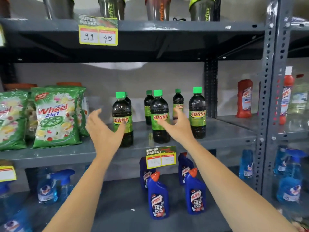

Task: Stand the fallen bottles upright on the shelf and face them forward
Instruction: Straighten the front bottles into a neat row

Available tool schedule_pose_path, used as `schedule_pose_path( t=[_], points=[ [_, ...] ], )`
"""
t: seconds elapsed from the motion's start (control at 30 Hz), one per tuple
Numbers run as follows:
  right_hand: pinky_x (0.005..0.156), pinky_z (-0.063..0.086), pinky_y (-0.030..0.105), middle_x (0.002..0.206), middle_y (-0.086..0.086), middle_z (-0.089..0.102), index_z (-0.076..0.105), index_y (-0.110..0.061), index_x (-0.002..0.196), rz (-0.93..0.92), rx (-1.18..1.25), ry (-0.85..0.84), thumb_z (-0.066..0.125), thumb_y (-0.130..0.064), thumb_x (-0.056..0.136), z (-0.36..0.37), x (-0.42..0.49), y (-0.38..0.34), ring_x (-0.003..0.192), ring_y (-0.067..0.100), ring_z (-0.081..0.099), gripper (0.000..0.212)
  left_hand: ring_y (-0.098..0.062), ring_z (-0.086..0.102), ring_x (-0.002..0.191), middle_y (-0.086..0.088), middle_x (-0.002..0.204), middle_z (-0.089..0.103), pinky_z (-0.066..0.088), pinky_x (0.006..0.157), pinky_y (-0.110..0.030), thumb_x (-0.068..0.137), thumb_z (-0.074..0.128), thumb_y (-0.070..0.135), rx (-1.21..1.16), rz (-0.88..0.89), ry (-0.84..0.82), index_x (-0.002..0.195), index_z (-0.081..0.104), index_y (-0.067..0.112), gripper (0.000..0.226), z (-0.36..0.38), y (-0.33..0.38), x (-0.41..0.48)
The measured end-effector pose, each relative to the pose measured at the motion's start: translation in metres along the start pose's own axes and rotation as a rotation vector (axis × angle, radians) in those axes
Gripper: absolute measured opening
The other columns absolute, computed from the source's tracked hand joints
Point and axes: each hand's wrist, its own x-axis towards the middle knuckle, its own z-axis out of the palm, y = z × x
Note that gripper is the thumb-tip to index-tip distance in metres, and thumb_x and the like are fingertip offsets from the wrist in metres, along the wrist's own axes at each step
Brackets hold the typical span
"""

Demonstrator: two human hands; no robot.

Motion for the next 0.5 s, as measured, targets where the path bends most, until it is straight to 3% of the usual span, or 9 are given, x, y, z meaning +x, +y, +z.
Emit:
schedule_pose_path(
  t=[0.07, 0.13, 0.17, 0.27, 0.5],
  points=[
    [0.102, 0.042, 0.041, 0.141, -0.002, 0.048, 0.03, -0.021, 0.147, 0.131, 0.035, -0.134, 0.079, -0.062, 0.061, 0.012, 0.001, 0.004, 0.128, 0.02, 0.048, 0.107, -0.025, 0.034, 0.134, -0.01, 0.146, 0.034, 0.026, 0.11, -0.037, 0.069, 0.081, 0.034, -0.169, -0.191, -0.266, 0.147, 0.017, 0.015, 0.102, -0.002, -0.021, 0.001],
    [0.097, 0.045, 0.036, 0.13, -0.004, 0.057, 0.039, -0.024, 0.138, 0.133, -0.01, -0.188, 0.084, -0.055, 0.06, 0.019, -0.001, 0.011, 0.121, 0.018, 0.054, 0.095, -0.023, 0.041, 0.132, -0.004, 0.149, 0.036, 0.034, 0.108, -0.044, 0.068, 0.082, 0.036, -0.205, -0.262, -0.48, 0.149, 0.006, 0.024, 0.112, -0.002, -0.032, -0.001],
    [0.096, 0.046, 0.036, 0.126, -0.005, 0.06, 0.042, -0.025, 0.135, 0.116, -0.033, -0.188, 0.086, -0.051, 0.06, 0.021, -0.001, 0.013, 0.117, 0.017, 0.056, 0.091, -0.022, 0.045, 0.129, -0.001, 0.146, 0.041, 0.038, 0.105, -0.044, 0.069, 0.081, 0.038, -0.166, -0.237, -0.537, 0.149, 0.01, 0.026, 0.108, 0.0, -0.036, -0.003],
    [0.091, 0.045, 0.031, 0.123, -0.004, 0.061, 0.046, -0.022, 0.131, 0.098, -0.034, -0.153, 0.089, -0.038, 0.062, 0.023, 0.0, 0.013, 0.107, 0.014, 0.057, 0.083, -0.02, 0.053, 0.12, 0.003, 0.13, 0.058, 0.043, 0.094, -0.036, 0.073, 0.077, 0.039, -0.1, -0.147, -0.549, 0.138, 0.037, 0.027, 0.077, 0.004, -0.035, -0.003],
    [0.087, 0.05, 0.034, 0.106, -0.009, 0.062, 0.052, -0.023, 0.118, 0.086, -0.071, -0.041, 0.091, -0.041, 0.057, 0.028, -0.004, 0.014, 0.101, 0.014, 0.06, 0.074, -0.024, 0.055, 0.116, 0.002, 0.127, 0.061, 0.045, 0.091, -0.04, 0.072, 0.076, 0.045, -0.02, -0.135, -0.517, 0.134, 0.039, 0.028, 0.074, 0.006, -0.032, -0.006]
  ],
)
